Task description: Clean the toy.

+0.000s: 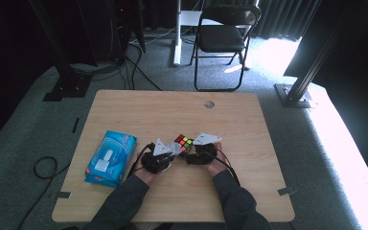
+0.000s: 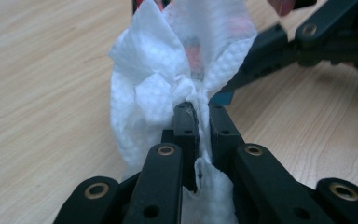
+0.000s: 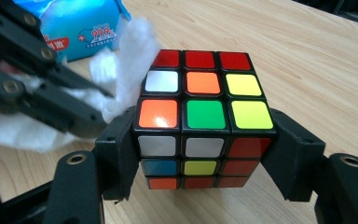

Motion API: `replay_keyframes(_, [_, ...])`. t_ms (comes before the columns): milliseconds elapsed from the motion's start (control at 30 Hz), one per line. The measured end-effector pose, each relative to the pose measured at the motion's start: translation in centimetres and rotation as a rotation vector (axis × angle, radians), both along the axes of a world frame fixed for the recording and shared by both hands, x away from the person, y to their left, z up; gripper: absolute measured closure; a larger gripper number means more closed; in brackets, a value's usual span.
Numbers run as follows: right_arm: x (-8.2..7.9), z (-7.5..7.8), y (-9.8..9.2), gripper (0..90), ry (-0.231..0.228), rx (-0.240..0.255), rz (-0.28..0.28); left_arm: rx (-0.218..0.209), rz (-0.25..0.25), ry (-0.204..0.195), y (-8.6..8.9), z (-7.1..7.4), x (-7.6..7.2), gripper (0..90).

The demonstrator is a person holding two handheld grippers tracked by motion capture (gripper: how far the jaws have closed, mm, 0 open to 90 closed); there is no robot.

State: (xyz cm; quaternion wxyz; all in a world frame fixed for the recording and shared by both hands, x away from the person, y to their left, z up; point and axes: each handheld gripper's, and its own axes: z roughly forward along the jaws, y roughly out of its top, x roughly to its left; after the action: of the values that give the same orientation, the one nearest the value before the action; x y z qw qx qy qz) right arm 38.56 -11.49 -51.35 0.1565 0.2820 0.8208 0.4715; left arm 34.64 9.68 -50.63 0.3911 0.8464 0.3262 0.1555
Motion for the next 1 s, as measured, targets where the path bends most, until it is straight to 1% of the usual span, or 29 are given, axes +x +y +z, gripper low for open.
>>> replay_keyframes(67, [0.0, 0.1, 0.0, 34.3, 0.002, 0.008, 0.0, 0.004, -0.005, 0.004, -0.3, -0.3, 0.0, 84.8])
replay_keyframes(100, [0.0, 0.1, 0.0, 34.2, 0.004, 0.012, 0.0, 0.015, -0.01, 0.006, -0.3, -0.4, 0.0, 84.8])
replay_keyframes(300, [0.0, 0.3, -0.1, 34.3, 0.009, 0.03, -0.001, 0.026, -0.025, 0.019, -0.9, -1.0, -0.1, 84.7])
replay_keyframes(567, [0.0, 0.5, -0.1, 34.3, 0.005, 0.049, -0.003, 0.053, -0.043, 0.029, -1.4, -1.6, -0.2, 84.8])
replay_keyframes(700, [0.0, 0.4, -0.1, 34.2, 0.004, 0.046, -0.003, 0.057, -0.046, 0.022, -1.5, -1.5, -0.3, 84.7])
replay_keyframes(867, [0.0, 0.3, -0.1, 34.2, 0.011, 0.042, -0.003, 0.042, -0.045, 0.01, -1.4, -1.0, -0.4, 84.7])
replay_keyframes(1000, [0.1, 0.2, -0.1, 34.2, 0.016, 0.038, -0.004, 0.035, -0.031, 0.002, -1.0, -0.6, -0.3, 84.7])
